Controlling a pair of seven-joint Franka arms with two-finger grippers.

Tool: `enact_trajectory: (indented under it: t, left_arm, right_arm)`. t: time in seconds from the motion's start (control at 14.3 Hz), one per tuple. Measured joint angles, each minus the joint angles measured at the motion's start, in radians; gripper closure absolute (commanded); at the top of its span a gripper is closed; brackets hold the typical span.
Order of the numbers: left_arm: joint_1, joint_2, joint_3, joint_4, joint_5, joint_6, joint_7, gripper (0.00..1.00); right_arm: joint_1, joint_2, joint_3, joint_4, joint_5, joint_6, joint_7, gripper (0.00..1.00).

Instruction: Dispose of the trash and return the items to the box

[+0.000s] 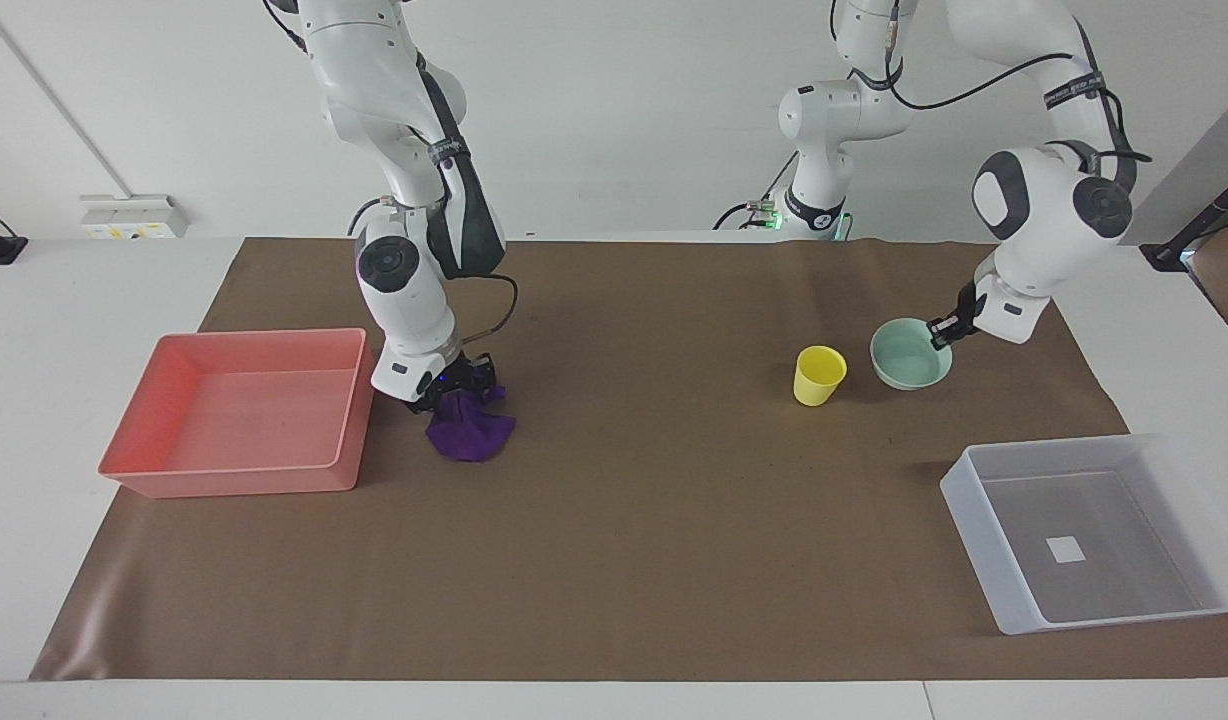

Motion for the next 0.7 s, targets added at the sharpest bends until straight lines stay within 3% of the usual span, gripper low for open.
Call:
enact_trajectory:
  t: [0.14,0.28,0.49,0.7]
  left_arm:
    - [0.003,0.036,0.007,0.158,-0.037,-0.038,-0.008,1.0]
    - [0.035,0.13,0.015,0.285,-0.065,-0.004,-0.015,1.0]
    - [0.112,0.379,0.019,0.521,-0.077,0.073,-0.014,1.0]
    - [0.146,0.617,0.019,0.678,-0.081,0.227,-0.014,1.0]
  right_arm:
    - [0.0,0.001,-0.001,0.0,0.0,0.0,0.0,0.96]
    - [-0.002,0.001,-0.002,0.002,0.0,0.0,0.001,0.97]
    - [-0.01,-0.006,-0.003,0.051,0.0,-0.069,0.001,0.97]
    - [-0.029,-0.035,-0.009,0.193,-0.002,-0.268,0.001,0.97]
